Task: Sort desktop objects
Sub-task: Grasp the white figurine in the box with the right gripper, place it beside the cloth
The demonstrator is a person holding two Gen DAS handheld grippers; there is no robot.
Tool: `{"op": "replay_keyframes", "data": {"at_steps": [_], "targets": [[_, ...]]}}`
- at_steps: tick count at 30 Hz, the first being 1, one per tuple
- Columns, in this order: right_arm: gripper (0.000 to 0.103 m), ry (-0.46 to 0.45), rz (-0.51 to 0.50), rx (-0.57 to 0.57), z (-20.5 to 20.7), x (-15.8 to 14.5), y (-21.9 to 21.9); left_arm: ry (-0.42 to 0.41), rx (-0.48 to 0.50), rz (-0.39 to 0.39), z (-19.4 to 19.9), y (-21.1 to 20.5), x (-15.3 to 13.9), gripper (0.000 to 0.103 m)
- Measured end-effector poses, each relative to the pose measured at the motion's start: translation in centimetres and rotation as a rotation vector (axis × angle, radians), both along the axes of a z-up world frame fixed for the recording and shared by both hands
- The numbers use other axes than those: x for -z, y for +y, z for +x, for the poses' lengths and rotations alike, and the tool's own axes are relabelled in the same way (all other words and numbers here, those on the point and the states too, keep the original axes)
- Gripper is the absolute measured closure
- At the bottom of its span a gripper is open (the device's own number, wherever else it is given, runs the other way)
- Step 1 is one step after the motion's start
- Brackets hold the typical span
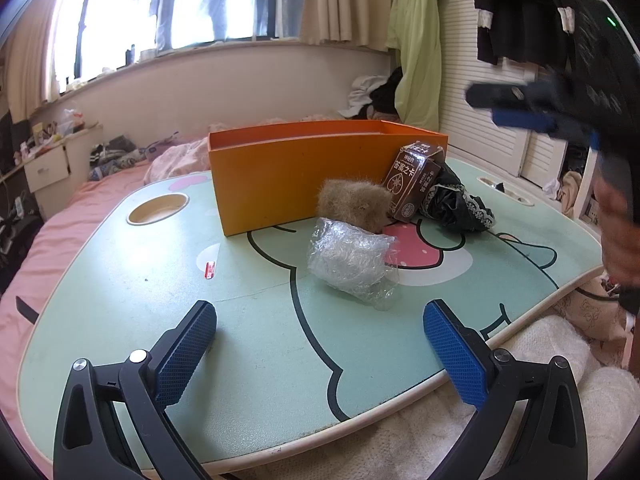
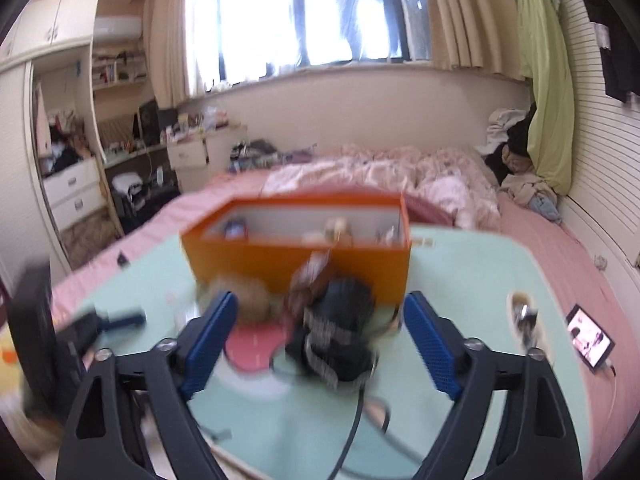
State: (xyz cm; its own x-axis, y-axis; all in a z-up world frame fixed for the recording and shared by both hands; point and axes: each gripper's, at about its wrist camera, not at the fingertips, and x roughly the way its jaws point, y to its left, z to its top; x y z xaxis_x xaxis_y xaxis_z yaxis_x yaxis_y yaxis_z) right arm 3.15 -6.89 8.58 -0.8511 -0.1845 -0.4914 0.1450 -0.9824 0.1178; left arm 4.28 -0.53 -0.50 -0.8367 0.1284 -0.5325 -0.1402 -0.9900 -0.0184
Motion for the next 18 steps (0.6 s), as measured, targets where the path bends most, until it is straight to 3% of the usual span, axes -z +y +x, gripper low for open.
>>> {"op": "replay_keyframes", "data": {"at_steps": [2, 5, 10, 12, 15, 17, 18], "targets": [[0.054, -0.077, -0.027, -0.007, -3.6, -1.4, 0.1, 0.000, 0.000, 0.001, 0.0, 0.0, 0.0, 0.000], [0.056, -0.272, -0.053, -0.042, -10.5, -1.0, -1.1, 0.000, 0.000, 0.000, 0.0, 0.0, 0.0, 0.000], [0.056, -0.562, -0.080, 0.003, -19.3, 3.5, -3.0, 0.001, 0.001, 0.001, 0.1, 0.0, 0.0, 0.000], [0.056, -0.630, -0.078, 0.019, -20.9, 4.9, -3.3, 0.002, 0.002, 0.003, 0.0, 0.0, 0.0, 0.000], [0.056, -0.693, 0.034, 0.089, -22.1, 6.1, -4.1, 0.004, 0.005, 0.004, -0.1, 0.1, -0.1, 0.000], [0.066, -0.748, 0.020, 0.080, -22.7, 7.3, -3.5, 0.005, 0.005, 0.003, -0.2, 0.2, -0.1, 0.000], [0.067, -0.723, 0.020, 0.085, -22.6, 7.1, -3.3, 0.004, 0.005, 0.004, -0.2, 0.2, -0.1, 0.000]]}}
